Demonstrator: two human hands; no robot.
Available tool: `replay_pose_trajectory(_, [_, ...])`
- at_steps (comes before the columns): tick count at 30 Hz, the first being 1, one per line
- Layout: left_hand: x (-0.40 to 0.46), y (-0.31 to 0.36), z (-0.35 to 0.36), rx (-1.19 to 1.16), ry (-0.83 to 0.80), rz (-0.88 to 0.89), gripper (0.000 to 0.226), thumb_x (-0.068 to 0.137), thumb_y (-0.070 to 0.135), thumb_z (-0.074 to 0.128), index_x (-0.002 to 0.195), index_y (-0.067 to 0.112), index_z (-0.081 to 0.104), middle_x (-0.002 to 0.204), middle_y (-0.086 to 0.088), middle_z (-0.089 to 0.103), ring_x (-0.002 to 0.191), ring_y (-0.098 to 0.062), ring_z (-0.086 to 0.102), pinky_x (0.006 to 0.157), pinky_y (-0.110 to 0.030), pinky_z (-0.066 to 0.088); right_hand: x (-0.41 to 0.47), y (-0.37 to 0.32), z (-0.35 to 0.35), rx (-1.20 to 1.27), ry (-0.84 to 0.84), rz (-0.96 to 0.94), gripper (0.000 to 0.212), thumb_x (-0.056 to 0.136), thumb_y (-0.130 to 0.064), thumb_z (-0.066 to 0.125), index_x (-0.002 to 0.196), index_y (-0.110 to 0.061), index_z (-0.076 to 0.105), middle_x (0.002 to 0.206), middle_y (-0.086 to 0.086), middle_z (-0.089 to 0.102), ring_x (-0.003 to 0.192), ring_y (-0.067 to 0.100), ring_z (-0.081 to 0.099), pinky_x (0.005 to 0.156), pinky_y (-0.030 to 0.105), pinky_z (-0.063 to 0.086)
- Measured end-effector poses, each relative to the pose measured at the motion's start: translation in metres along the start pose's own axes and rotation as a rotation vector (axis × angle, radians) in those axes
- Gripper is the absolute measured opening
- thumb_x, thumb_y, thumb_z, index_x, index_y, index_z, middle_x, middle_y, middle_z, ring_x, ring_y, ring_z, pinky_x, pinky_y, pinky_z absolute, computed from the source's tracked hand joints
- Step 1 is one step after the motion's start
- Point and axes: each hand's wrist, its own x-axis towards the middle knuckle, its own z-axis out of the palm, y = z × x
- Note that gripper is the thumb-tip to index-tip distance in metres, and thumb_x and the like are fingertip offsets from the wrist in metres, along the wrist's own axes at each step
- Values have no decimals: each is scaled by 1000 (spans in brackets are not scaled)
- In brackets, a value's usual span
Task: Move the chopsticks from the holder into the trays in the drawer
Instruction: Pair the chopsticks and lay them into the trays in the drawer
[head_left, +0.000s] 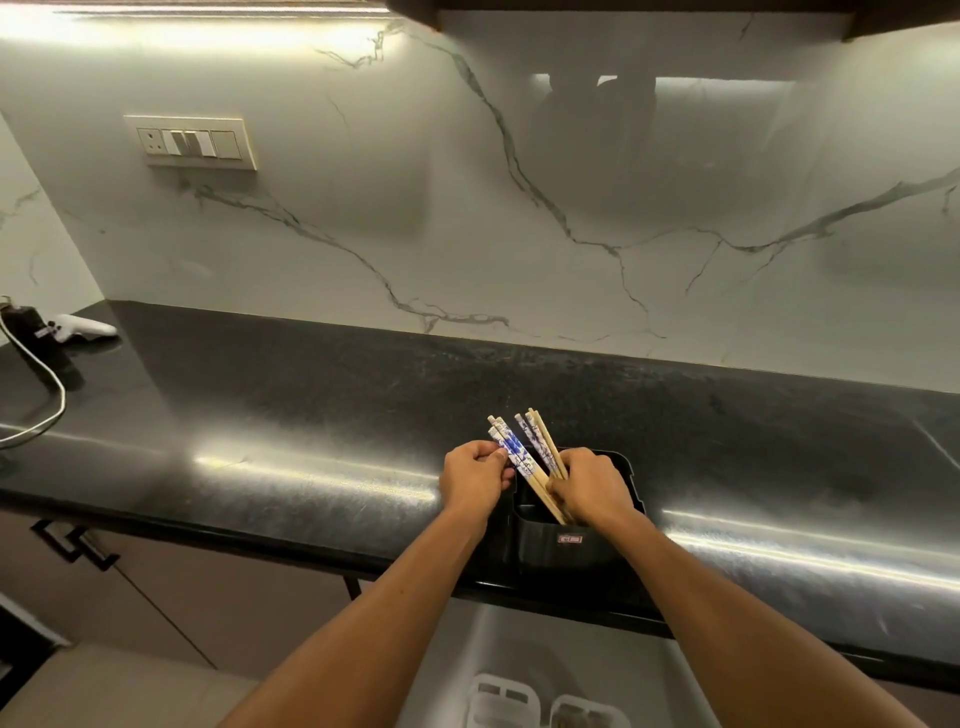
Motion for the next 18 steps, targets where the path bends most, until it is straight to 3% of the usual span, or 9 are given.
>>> replay_pose_trajectory(7, [-2,0,0,13,18,7,24,94,10,54,78,19,70,75,-1,73,60,-5,62,62,-23,55,-1,7,-10,73,-5,1,15,87,-22,65,101,-16,65,95,4,70,76,13,58,67,29,45])
replay_pose_trajectory(11, [-3,2,-2,74,73,18,22,93,15,52,79,19,69,78,-4,72,70,-14,65,71,-35,58,0,9,-23,105,1,21,14,90,-21,62,101,-12,61,86,3,68,73,14,62,62,28,49])
replay_pose_trajectory(14, [-8,8,-7,183,165,72,20,91,18,50,78,27,62,78,1,67,70,-13,61,55,-27,46,3,9,-39,160,17,-15,14,92,-20,60,103,-11,61,79,1,70,72,10,67,62,23,52])
replay_pose_trajectory(18, [-19,17,-8,210,187,224,18,92,16,50,88,27,62,76,10,62,66,-3,57,53,-18,42,8,-3,-74,310,100,-37,14,93,-19,57,101,-8,61,74,0,67,63,5,66,50,13,49])
